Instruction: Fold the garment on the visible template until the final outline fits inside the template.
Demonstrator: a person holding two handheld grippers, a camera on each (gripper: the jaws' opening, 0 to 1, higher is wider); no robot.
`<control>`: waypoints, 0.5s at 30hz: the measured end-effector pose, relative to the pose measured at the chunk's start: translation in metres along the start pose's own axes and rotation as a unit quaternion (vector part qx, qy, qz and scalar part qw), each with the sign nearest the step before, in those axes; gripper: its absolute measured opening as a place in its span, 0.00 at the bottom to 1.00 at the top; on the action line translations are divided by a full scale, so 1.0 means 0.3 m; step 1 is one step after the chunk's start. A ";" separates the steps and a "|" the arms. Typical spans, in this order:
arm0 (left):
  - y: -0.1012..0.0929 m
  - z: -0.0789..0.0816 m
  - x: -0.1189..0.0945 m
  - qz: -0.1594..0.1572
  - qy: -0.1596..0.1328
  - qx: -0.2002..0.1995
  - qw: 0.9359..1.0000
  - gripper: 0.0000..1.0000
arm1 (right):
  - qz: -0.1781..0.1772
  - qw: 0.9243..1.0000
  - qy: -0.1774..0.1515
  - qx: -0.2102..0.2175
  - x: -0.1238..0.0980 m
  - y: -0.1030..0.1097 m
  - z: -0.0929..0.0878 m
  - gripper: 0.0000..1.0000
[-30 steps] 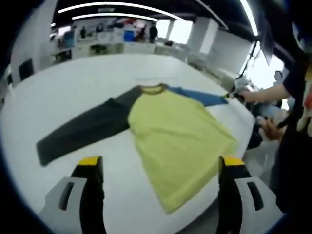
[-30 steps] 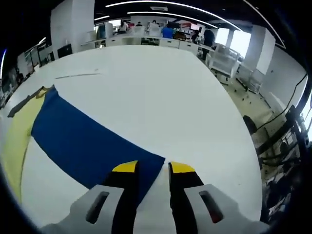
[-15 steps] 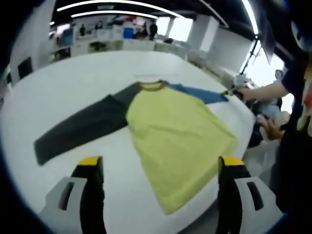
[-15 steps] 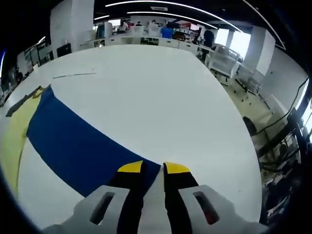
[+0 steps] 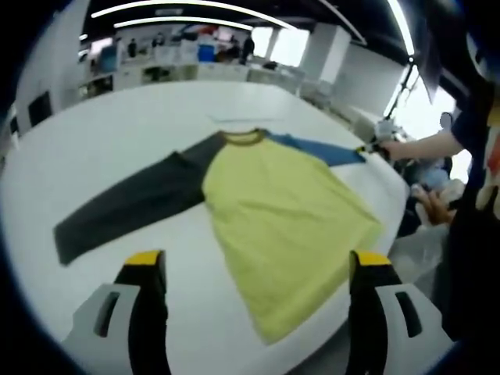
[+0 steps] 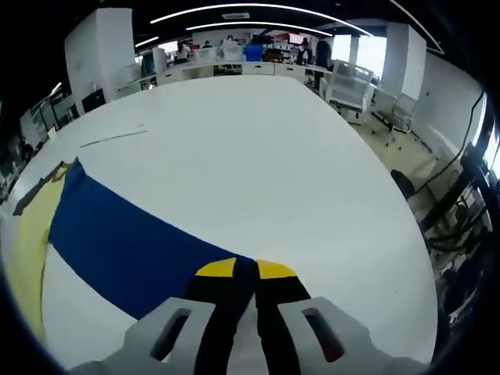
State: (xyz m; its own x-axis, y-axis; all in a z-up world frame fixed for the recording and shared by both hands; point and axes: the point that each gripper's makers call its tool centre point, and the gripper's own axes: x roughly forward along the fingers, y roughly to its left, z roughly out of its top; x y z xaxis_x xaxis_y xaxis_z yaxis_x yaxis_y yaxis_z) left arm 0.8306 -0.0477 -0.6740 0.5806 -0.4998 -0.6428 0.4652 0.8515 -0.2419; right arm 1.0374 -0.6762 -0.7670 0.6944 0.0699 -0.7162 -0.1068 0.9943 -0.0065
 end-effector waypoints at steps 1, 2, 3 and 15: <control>0.000 0.000 0.000 0.000 0.000 0.000 1.000 0.93 | 0.001 1.000 0.000 0.006 0.000 0.000 0.000 0.05; 0.001 -0.001 -0.001 0.000 0.000 0.000 1.000 0.93 | 0.001 1.000 0.000 0.009 0.000 0.001 -0.001 0.05; 0.001 -0.001 -0.001 -0.001 -0.001 0.000 1.000 0.93 | -0.001 1.000 0.001 0.013 -0.002 0.002 -0.002 0.04; -0.004 0.025 -0.016 -0.001 -0.014 0.006 1.000 0.92 | -0.011 1.000 -0.006 0.010 -0.067 -0.006 0.053 0.03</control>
State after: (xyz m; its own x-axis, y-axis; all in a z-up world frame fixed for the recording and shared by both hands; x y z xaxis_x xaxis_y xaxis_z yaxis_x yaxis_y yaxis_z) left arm 0.8323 -0.0474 -0.6651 0.5975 -0.5060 -0.6221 0.4740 0.8486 -0.2350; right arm 1.0351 -0.6782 -0.7415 0.7054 0.0484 -0.7071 -0.0774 0.9970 -0.0089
